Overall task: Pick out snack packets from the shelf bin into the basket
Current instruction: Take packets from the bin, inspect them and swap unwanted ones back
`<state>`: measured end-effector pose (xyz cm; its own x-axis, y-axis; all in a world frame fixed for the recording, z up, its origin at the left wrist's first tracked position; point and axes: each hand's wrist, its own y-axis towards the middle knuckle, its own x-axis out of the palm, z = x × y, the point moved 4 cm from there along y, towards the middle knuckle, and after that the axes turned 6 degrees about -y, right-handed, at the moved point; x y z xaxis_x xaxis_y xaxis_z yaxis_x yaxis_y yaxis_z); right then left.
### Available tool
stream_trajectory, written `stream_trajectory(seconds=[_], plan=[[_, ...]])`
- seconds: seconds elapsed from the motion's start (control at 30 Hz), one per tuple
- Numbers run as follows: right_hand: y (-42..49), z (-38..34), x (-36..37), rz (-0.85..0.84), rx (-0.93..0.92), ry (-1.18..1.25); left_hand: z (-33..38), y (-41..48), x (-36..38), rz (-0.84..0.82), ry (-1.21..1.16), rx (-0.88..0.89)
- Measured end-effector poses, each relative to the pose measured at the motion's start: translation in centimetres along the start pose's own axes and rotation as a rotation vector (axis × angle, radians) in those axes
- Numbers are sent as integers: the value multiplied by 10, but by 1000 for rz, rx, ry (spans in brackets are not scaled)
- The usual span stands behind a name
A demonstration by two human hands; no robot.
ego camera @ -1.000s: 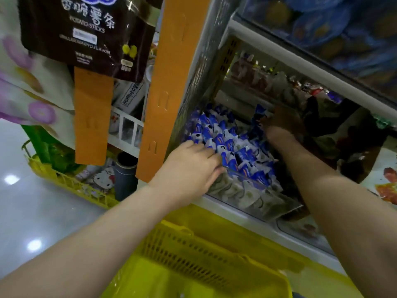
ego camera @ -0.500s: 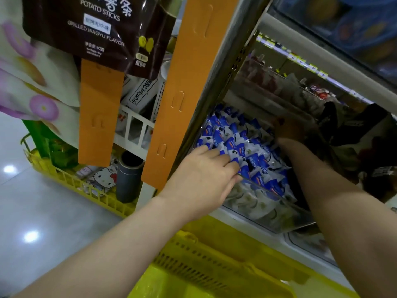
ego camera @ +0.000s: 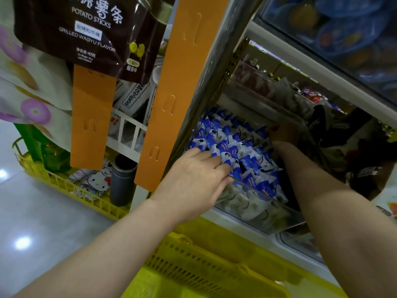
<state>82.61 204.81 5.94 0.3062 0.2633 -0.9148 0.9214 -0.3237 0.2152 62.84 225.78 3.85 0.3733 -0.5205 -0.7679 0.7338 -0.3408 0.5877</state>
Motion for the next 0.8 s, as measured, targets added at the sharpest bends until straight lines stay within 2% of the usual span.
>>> stream_trajectory(seconds=[0.13, 0.27, 0.33, 0.43, 0.53, 0.6, 0.7, 0.73, 0.8], plan=[[-17, -19, -30, 174, -49, 104, 2, -1, -1, -23, 20, -2], [-58, -35, -51, 199, -269, 220, 6, -3, -1, -83, 11, -55], [-88, -37, -62, 250, -354, 221, 8, -6, -2, -55, -106, -99], [-137, -33, -80, 286, -466, 394, 17, -13, -13, 74, -401, -213], [-187, -23, -94, 221, -526, 600, 26, -20, -27, 257, -659, -363], [-215, -15, -96, 156, -556, 667, 31, -25, -31, 313, -905, -496], [-244, -3, -85, 4, -542, 717, 48, -36, -17, 156, -1312, -707], [-251, 1, -78, -63, -511, 742, 54, -41, -12, 110, -1388, -767], [-261, 11, -62, -216, -414, 794, 61, -51, -4, 73, -1380, -839]])
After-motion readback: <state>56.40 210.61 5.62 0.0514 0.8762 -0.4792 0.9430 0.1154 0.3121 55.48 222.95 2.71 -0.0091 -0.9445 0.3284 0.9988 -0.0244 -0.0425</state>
